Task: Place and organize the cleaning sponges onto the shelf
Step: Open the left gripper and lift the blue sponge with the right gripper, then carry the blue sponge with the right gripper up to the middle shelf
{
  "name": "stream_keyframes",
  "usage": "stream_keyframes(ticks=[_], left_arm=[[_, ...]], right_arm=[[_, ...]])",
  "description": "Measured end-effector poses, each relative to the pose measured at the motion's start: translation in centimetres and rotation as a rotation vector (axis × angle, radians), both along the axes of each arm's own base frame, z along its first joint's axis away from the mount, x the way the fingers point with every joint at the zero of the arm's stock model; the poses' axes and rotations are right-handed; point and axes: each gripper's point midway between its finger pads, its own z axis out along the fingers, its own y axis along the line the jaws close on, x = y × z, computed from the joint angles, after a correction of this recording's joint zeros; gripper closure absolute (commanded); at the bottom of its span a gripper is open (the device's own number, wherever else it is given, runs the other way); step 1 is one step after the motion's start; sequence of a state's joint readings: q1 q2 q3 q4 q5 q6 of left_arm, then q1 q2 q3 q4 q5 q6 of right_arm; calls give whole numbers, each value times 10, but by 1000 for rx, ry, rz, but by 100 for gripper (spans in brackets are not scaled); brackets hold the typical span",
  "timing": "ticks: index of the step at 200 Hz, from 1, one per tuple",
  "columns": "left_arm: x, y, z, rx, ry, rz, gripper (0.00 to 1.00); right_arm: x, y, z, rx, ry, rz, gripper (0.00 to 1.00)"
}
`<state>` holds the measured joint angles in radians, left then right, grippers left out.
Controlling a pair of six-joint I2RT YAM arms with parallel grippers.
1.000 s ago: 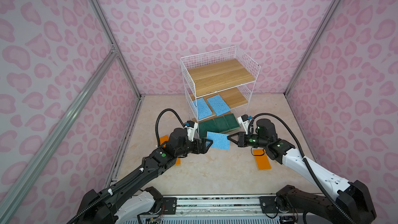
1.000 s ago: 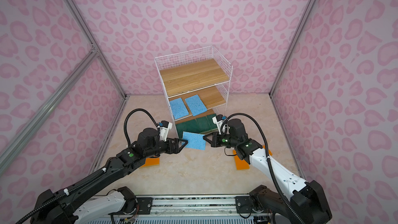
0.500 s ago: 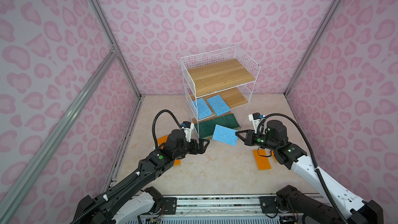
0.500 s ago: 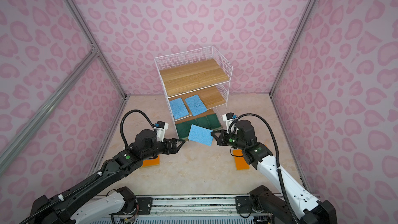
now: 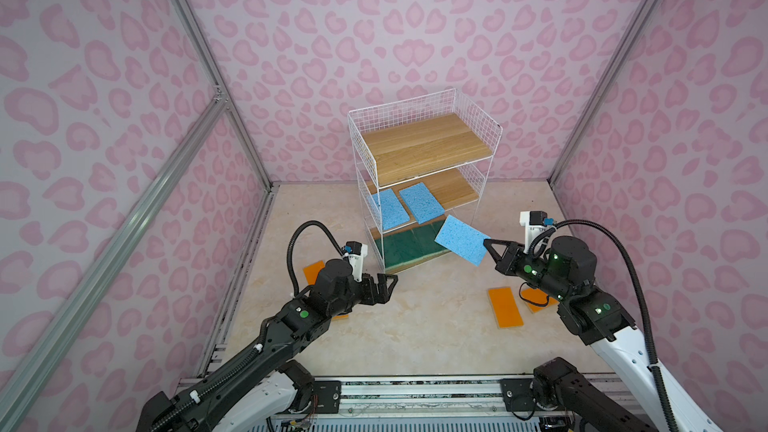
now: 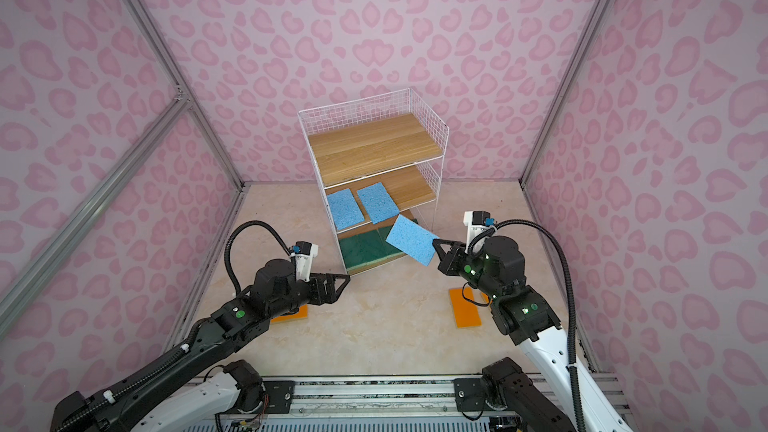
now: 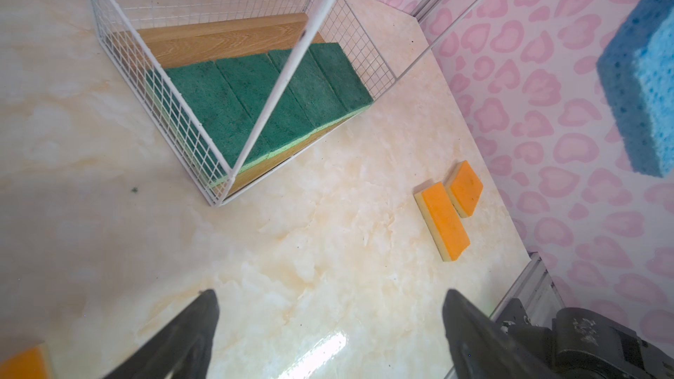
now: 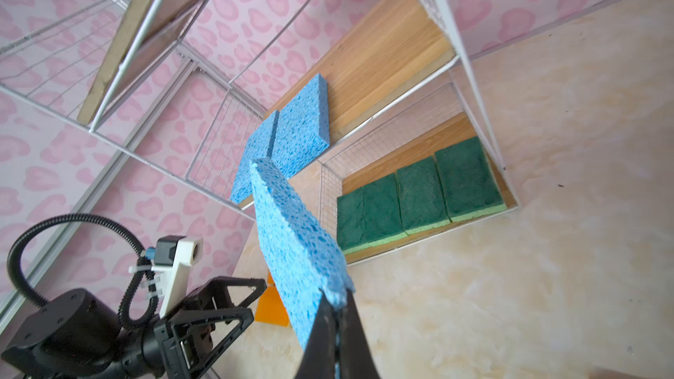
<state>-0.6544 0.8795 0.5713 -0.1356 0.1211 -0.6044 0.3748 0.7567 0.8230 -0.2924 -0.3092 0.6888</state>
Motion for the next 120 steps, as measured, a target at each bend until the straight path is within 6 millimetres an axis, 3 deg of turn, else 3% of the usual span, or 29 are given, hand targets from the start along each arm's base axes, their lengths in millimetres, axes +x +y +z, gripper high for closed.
stream_keyframes(ticks=[64,120], left_arm=[[3,14,-12,35,25,82,2],[6,22,-25,81,48,120,2]], right_arm=[[23,-34,8,69,-4,-261,100],[45,-40,17,90,-19,-362,100]])
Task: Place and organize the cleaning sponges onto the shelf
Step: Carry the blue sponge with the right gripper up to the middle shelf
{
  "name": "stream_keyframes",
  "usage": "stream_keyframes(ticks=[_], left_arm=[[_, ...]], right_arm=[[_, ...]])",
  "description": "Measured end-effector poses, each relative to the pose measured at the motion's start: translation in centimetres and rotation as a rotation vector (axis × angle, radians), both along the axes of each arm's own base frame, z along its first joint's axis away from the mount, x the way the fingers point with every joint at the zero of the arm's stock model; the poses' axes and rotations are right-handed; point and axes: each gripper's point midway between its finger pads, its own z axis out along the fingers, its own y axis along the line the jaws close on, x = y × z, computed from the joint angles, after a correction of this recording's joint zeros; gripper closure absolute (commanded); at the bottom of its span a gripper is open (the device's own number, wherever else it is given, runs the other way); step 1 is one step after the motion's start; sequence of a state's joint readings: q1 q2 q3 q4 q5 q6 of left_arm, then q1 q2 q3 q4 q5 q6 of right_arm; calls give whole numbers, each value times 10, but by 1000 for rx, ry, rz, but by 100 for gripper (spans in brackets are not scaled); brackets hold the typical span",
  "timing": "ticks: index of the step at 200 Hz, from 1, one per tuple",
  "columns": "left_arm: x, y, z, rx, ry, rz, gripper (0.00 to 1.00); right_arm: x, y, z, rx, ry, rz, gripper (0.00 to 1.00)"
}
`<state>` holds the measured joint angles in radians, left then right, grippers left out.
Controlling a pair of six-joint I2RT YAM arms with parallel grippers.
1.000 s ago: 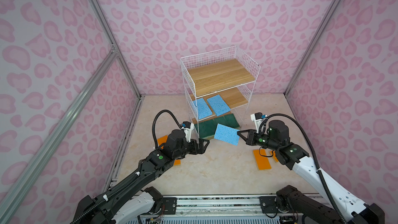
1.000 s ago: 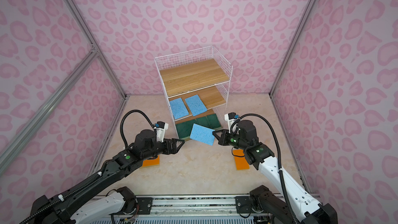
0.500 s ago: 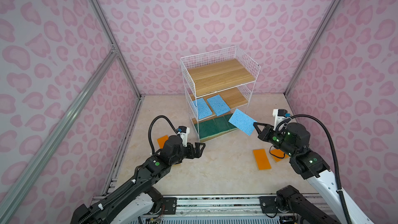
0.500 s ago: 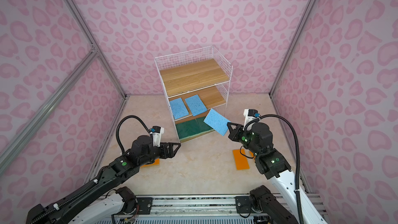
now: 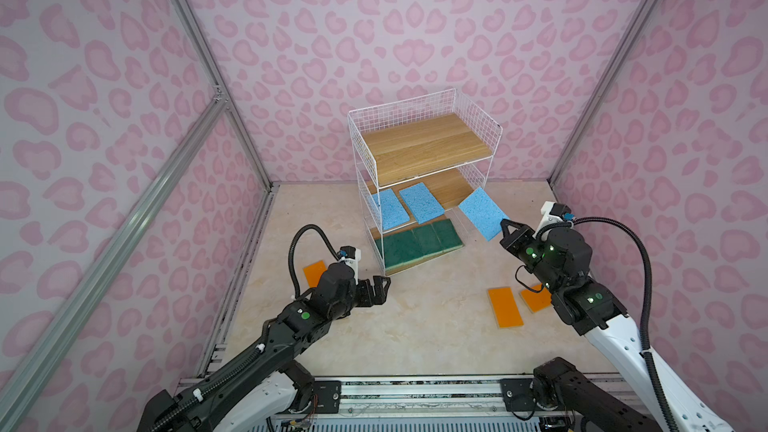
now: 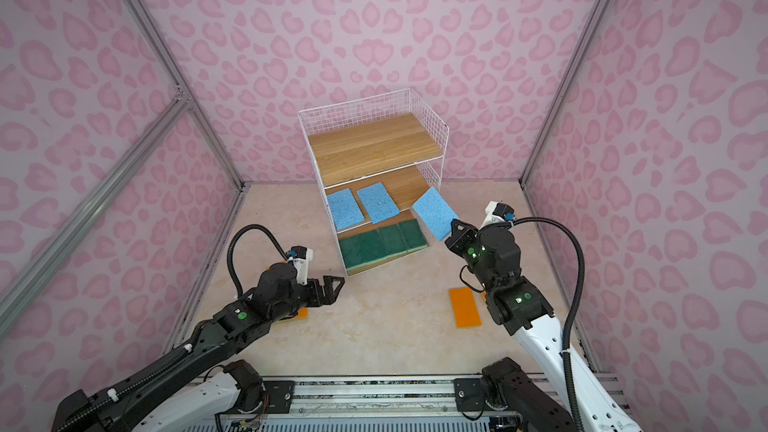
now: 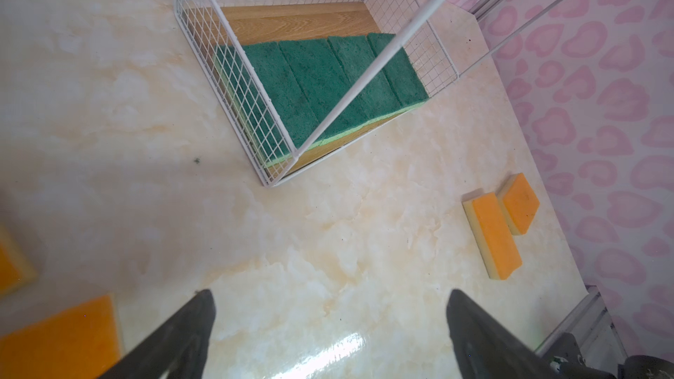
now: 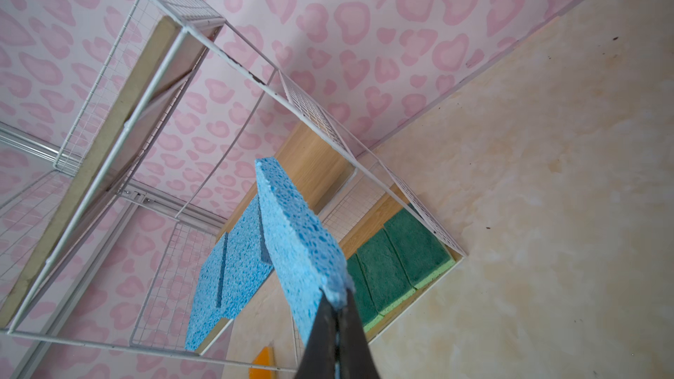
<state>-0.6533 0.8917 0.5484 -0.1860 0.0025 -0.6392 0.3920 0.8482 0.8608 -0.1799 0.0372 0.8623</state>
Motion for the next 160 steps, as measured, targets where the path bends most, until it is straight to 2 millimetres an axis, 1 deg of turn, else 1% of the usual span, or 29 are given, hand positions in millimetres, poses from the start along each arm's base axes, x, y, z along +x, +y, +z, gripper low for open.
stream_keyframes(ticks=[47,85,160], left_arm=[[7,9,-4,8,3,35,3],[12,18,-9,-1,12,65,3],[15,31,-19,-6,27,93,3]], right_arm=[[13,-1,1,-6,1,-61,100],[21,6,1,-18,4,-73,100],[38,16,8,-46,-7,-113,100]])
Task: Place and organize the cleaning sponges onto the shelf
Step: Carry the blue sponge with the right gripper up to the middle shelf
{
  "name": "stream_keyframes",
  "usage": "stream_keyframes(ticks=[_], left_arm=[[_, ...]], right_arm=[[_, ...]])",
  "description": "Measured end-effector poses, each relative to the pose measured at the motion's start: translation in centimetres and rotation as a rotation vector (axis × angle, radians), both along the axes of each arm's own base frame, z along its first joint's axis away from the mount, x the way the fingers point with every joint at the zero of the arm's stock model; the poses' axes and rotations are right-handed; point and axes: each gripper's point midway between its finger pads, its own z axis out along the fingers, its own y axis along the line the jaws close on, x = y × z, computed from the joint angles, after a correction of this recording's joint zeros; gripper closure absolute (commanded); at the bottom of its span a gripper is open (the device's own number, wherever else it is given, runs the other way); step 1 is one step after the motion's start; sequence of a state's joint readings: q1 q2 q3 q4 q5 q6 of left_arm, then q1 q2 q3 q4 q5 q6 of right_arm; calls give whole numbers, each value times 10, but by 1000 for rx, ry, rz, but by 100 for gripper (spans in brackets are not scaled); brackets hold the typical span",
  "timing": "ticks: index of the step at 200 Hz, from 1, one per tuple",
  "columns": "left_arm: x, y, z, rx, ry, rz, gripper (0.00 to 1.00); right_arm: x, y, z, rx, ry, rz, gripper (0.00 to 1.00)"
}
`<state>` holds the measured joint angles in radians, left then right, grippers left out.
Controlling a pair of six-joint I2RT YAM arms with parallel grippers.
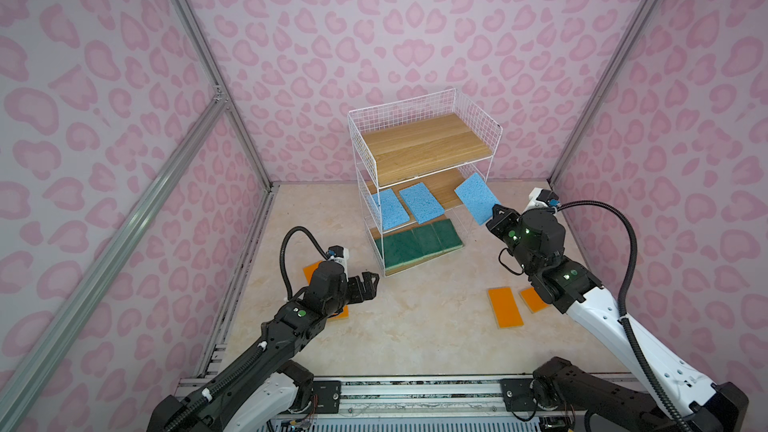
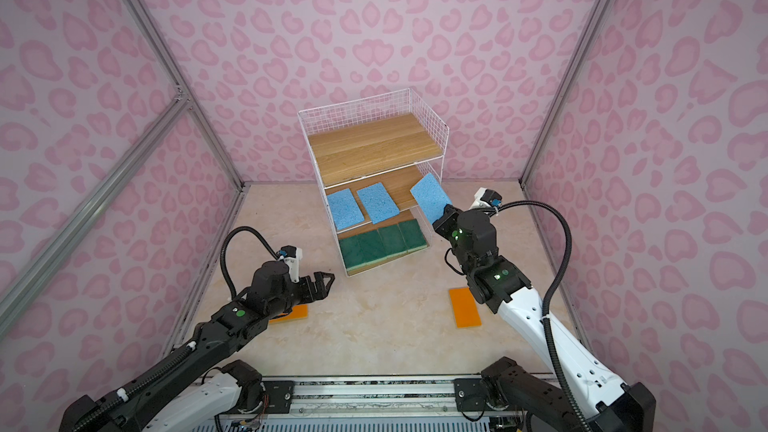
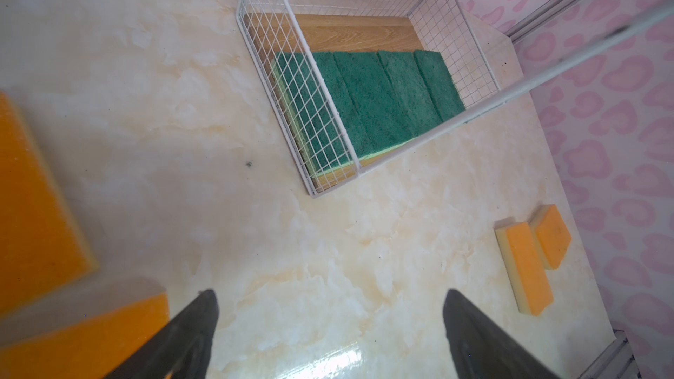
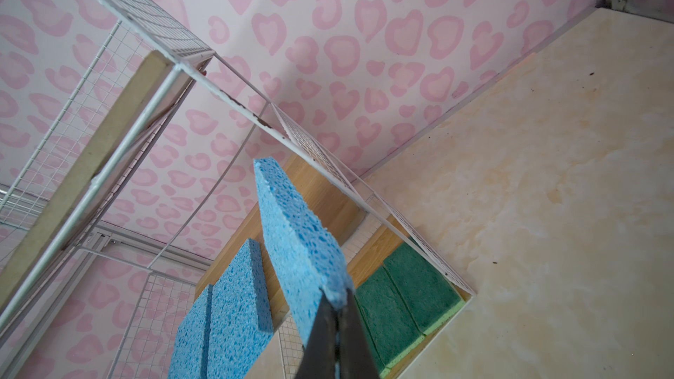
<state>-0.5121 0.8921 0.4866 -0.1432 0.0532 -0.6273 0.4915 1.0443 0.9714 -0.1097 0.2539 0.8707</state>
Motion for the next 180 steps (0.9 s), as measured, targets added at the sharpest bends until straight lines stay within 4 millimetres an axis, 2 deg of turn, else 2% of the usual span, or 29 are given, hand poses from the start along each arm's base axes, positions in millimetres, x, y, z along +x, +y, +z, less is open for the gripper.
stream_keyframes(ticks=[71,180], left_arm=[[-1,8,-2,16,-29,25,3],[-2,14,-4,30,-50,40,3]], right_arm=[[20,17,7,-43,-3,-21,100],[51,47,1,-88,24,-2,100]])
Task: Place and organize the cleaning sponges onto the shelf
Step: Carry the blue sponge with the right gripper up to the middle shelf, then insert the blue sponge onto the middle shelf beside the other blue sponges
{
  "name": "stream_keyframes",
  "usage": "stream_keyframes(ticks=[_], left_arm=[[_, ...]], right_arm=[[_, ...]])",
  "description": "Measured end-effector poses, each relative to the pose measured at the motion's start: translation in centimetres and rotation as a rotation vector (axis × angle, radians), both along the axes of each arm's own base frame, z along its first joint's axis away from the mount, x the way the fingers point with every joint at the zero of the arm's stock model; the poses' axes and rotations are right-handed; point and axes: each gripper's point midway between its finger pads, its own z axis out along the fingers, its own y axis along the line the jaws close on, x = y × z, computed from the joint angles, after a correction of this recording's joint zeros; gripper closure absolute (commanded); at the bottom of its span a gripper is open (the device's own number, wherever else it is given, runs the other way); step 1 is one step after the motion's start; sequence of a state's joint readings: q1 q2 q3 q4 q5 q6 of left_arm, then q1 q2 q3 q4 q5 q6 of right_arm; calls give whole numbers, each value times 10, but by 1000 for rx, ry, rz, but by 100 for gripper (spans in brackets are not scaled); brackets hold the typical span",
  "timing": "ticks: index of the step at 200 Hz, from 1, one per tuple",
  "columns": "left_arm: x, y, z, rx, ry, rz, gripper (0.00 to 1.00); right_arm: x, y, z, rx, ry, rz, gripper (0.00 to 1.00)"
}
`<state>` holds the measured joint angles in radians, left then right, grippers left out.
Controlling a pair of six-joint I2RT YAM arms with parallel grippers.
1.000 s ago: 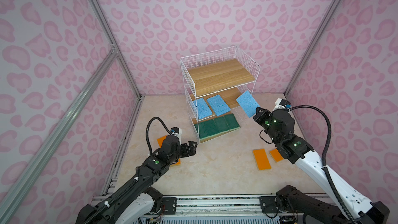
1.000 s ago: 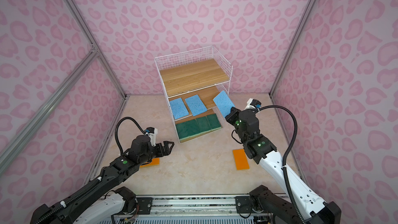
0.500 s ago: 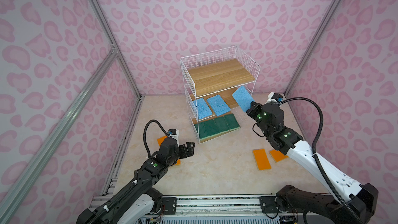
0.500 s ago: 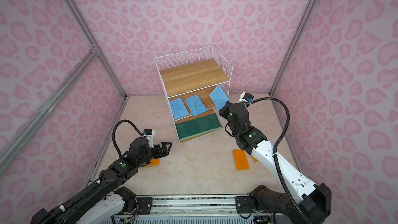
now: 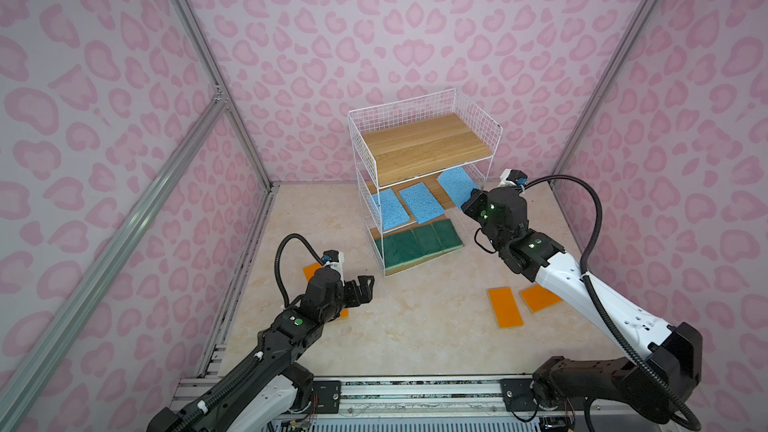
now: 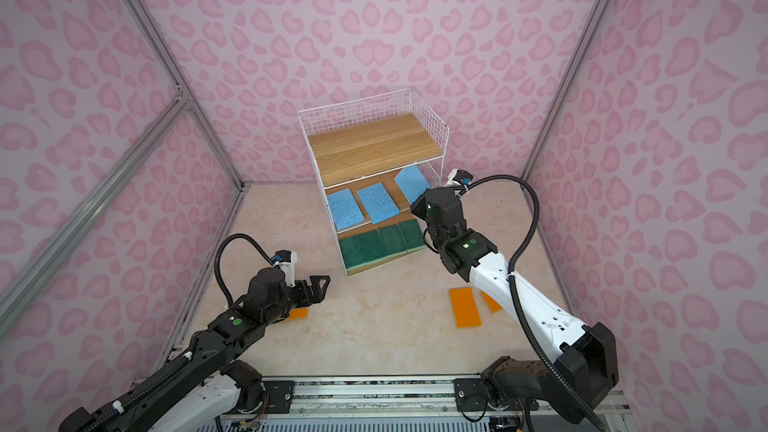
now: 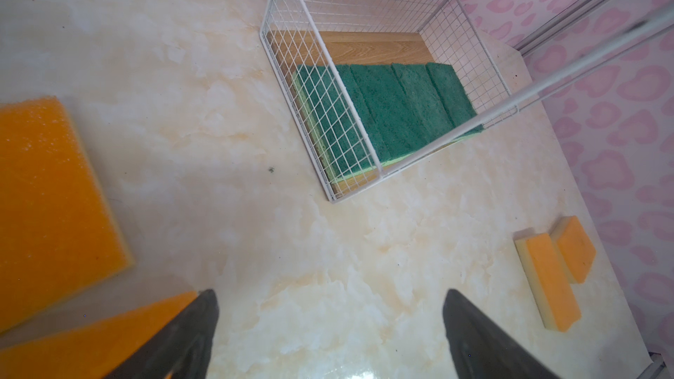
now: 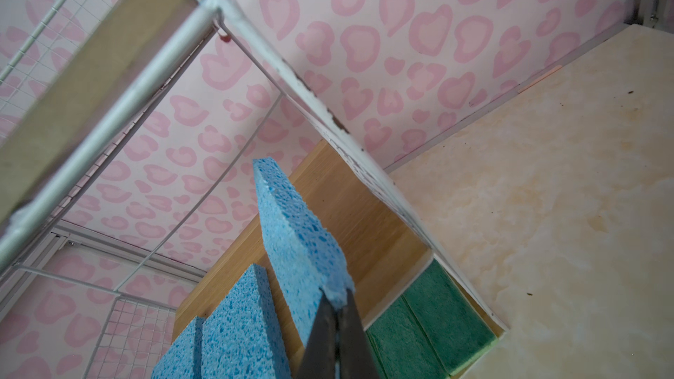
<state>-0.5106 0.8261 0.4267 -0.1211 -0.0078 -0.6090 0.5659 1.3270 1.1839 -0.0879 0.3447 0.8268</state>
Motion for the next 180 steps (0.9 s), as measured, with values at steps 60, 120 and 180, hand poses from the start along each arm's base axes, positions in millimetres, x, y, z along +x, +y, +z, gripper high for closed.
stream_keyframes(ticks=[60,120,180], left_arm=[[0,1,-2,8,-2,-1,3],[0,2,-3,13,-3,5,3],[0,3,-3,15,-4,8,3]], right_arm=[[11,15,-8,-1,15,27,100],[15,31,-13,12,25,76,100],[14,38,-13,23,29,103,100]])
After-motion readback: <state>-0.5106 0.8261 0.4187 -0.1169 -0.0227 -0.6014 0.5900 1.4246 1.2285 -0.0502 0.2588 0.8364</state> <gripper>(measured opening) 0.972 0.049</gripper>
